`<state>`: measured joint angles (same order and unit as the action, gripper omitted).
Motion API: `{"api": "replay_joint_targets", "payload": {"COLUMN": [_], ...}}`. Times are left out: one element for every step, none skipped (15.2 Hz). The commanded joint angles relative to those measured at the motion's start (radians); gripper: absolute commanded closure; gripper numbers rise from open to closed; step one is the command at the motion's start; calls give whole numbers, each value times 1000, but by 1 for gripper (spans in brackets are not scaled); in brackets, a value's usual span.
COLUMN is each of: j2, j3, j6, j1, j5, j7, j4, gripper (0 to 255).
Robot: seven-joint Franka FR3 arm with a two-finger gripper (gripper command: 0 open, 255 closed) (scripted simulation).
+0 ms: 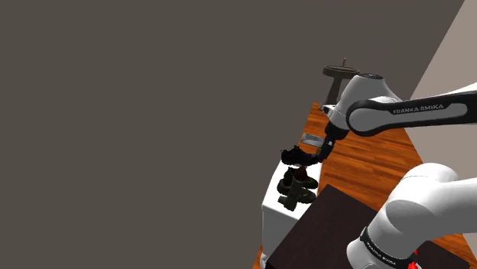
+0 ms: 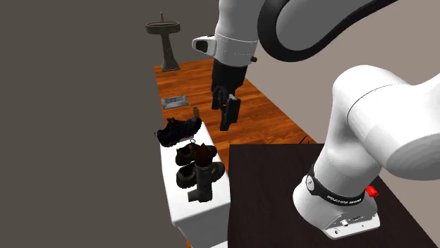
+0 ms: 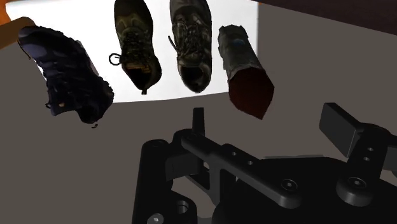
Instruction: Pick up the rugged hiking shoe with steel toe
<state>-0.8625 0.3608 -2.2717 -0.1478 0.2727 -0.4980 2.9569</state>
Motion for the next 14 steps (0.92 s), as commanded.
{"api": "replay_joint_targets", "payload": {"j2": [65, 107, 152, 202, 255, 310, 365, 420, 472, 518, 552, 570, 568, 546], "j3": [63, 98, 134, 174, 217, 265, 321, 390, 477, 591, 742, 931, 1140, 1336], "j6": [-122, -185, -249, -314, -379, -445, -511, -574, -635, -692, -745, -792, -835, -874], "j1": [-15, -18, -16, -8, 7, 31, 68, 123, 202, 313, 466, 658, 865, 1052], "j5": [26, 36, 43, 46, 43, 32, 12, -20, -66, -129, -204, -278, -332, -358], "j7": [-46, -71, -97, -126, -157, -193, -235, -284, -343, -413, -493, -574, -642, -690], "j4": [27, 36, 41, 44, 44, 41, 36, 28, 17, 4, -12, -31, -53, -77], "gripper": [0, 0, 0, 0, 0, 0, 0, 0, 0, 0, 0, 0, 0, 0]}}
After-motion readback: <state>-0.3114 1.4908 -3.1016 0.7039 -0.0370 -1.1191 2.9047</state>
